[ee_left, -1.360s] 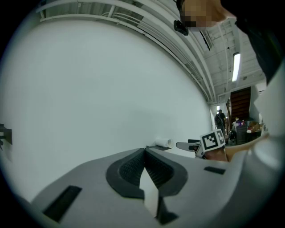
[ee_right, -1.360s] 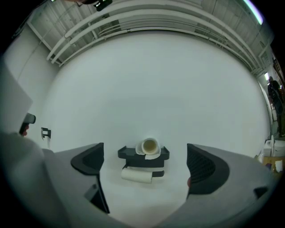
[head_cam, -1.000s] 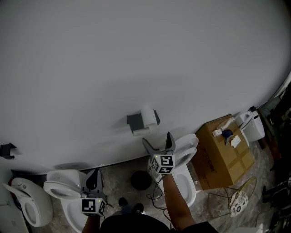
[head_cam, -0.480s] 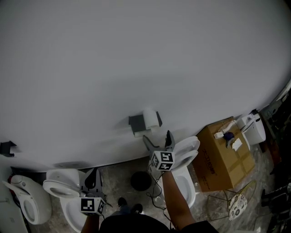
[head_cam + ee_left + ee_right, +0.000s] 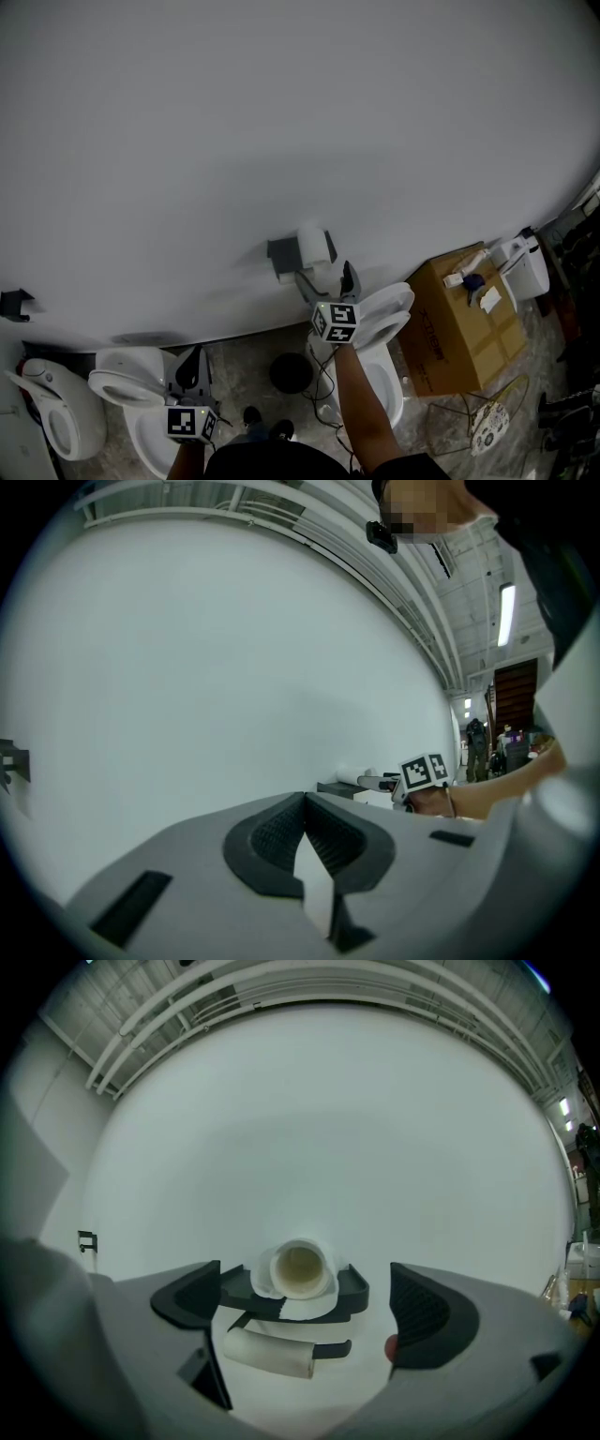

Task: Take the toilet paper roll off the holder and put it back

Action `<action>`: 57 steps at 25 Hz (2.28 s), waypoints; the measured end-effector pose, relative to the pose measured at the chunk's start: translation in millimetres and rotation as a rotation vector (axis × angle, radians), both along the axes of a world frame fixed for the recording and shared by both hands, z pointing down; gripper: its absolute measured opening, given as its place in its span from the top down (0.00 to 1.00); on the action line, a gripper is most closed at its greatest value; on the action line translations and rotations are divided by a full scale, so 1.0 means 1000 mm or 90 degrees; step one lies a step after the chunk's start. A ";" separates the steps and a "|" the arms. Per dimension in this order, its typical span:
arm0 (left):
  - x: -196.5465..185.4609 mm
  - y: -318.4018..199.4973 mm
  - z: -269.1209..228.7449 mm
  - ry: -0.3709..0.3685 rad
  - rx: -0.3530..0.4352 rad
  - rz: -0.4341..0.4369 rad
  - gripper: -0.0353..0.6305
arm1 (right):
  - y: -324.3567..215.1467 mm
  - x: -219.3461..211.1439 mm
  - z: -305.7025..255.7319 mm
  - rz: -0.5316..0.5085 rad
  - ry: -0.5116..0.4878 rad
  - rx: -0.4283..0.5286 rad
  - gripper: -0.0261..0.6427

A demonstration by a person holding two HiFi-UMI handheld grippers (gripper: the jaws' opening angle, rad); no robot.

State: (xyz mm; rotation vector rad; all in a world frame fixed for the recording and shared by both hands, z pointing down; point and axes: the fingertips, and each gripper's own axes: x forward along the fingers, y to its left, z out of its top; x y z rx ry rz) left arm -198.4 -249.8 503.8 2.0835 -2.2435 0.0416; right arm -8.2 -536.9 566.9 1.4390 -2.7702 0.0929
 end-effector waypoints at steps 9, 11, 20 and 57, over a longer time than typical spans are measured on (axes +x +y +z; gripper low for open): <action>-0.001 -0.002 0.001 0.001 -0.002 0.001 0.94 | -0.007 -0.004 0.004 0.001 0.021 -0.004 0.28; -0.002 -0.003 0.001 0.001 -0.003 0.000 0.94 | -0.007 -0.005 0.004 0.001 0.028 -0.002 0.32; -0.006 -0.007 0.001 0.005 -0.003 -0.001 0.94 | -0.011 -0.010 0.003 0.002 0.041 0.009 0.47; -0.003 -0.009 0.004 0.004 0.000 0.022 0.94 | -0.010 0.011 -0.039 0.036 0.002 0.058 0.65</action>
